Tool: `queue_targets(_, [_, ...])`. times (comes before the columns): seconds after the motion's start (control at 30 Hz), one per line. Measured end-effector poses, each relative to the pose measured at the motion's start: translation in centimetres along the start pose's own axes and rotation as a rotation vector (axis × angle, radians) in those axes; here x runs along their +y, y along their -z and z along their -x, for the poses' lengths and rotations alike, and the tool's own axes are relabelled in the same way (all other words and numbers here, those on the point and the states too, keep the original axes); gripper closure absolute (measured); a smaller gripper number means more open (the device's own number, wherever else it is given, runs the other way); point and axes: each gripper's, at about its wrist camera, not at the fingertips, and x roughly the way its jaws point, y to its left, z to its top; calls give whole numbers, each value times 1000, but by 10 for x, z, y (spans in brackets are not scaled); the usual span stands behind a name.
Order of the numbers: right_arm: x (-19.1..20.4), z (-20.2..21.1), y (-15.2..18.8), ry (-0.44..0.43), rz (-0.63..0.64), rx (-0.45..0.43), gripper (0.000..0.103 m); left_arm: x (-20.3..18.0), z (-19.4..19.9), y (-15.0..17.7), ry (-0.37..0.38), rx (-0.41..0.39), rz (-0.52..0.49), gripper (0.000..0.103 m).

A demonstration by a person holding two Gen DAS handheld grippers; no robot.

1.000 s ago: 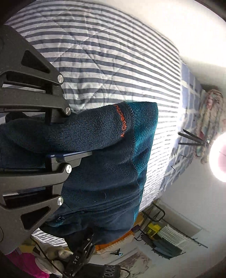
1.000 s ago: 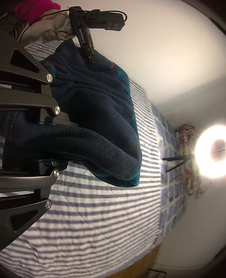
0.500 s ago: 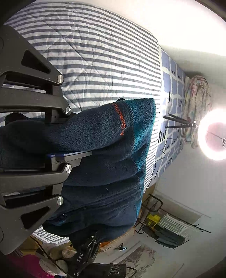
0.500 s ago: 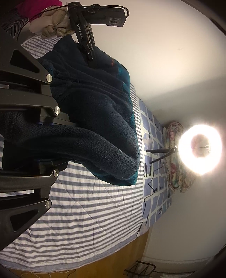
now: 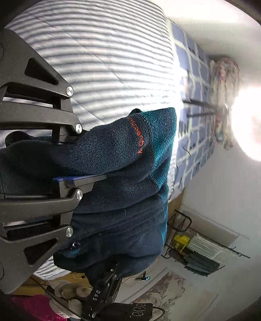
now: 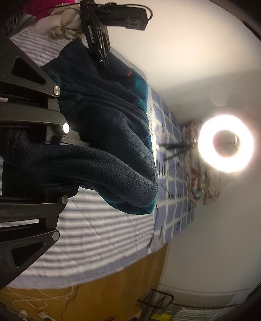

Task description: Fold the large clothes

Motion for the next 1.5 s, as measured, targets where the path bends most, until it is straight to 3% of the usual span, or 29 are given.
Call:
queue_targets(0.27, [-69,-49,-60,83,-6,-40,79,-19,-92,-79,24,-44,-14,84])
queue_targets(0.5, [-120,-98,-95,143,-7,-76,79,-21,-177,-124,46,-62,34,84])
queue_targets(0.7, [-163,-145,-98,174,-35,-79,79,-23,-237,-140,49,-63,17,84])
queue_targets(0.83, [-204,-194,-84,235,-80,23,74,-5,-286,-133,-85,21,-49,80])
queue_targets(0.87, [-215,-204,-77,236,-120,54,71,2,-295,-129,-76,36,-44,79])
queue_targets(0.97, [-233,-209,-72,175,-204,-4,64,14,-298,-127,-35,12,-16,76])
queue_targets(1.03, [-234,-210,-72,189,-204,-5,56,14,-299,-126,-31,9,-19,75])
queue_targets(1.2, [-228,-206,-76,244,-184,-1,53,5,-289,-125,-82,-16,-60,69])
queue_targets(1.3, [-219,-196,-78,291,-158,7,53,-5,-274,-122,-122,-18,-80,69])
queue_targets(1.5, [-189,-145,-78,349,-131,12,52,-21,-212,-113,-120,-51,-88,69])
